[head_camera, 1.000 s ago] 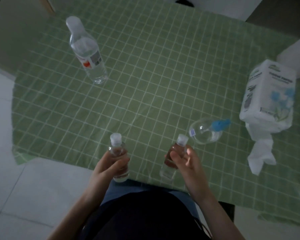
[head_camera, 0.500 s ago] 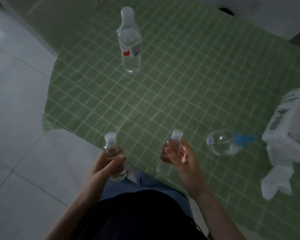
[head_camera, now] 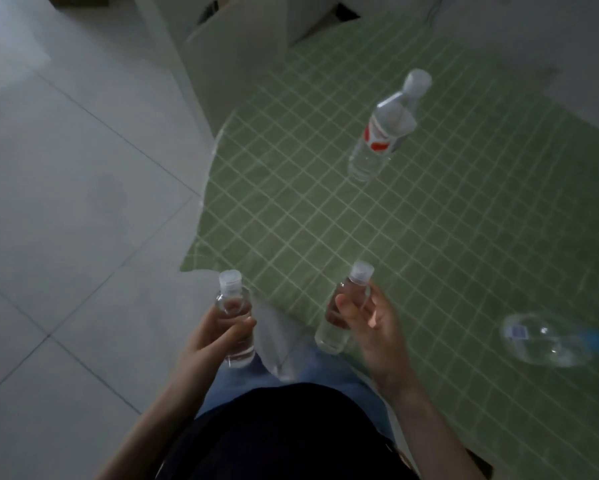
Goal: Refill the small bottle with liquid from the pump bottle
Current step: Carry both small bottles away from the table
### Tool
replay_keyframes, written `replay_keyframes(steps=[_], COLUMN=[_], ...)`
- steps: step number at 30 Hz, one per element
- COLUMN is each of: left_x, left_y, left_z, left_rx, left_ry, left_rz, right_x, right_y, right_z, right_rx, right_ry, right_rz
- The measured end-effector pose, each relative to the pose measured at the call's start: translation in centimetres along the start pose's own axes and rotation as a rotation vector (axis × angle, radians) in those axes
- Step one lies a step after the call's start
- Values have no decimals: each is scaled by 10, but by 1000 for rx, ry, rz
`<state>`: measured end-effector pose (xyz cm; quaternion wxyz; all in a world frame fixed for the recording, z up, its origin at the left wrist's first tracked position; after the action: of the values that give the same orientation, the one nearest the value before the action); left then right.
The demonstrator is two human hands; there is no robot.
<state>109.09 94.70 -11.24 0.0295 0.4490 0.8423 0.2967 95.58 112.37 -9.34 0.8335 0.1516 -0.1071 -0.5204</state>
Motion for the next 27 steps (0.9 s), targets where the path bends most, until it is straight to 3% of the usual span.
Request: replay_keyframes(steps=[6,11,27], left_x=[-98,-176,-340], left_y=[3,11,-46], left_z=[-30,-40,-104], left_rx=[35,17,33], left_ry=[50,109,297], left_rz=[-72,-243,-534], right_x=[109,188,403], right_y=[-10,-21,-135], right_z=[5,11,20], right_rx=[7,9,50], right_ry=[11,32,162], right_rz=[77,208,465])
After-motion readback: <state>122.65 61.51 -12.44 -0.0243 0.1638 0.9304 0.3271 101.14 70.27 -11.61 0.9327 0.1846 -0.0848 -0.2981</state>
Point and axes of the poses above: each hand's wrist, its own y-axis away from the middle knuckle, its own x-axis out of the palm, z = x × y, the point moved 10 cm from there along -y, towards the middle knuckle, and after that the axes turned 3 degrees about y, right-handed, at the moved point
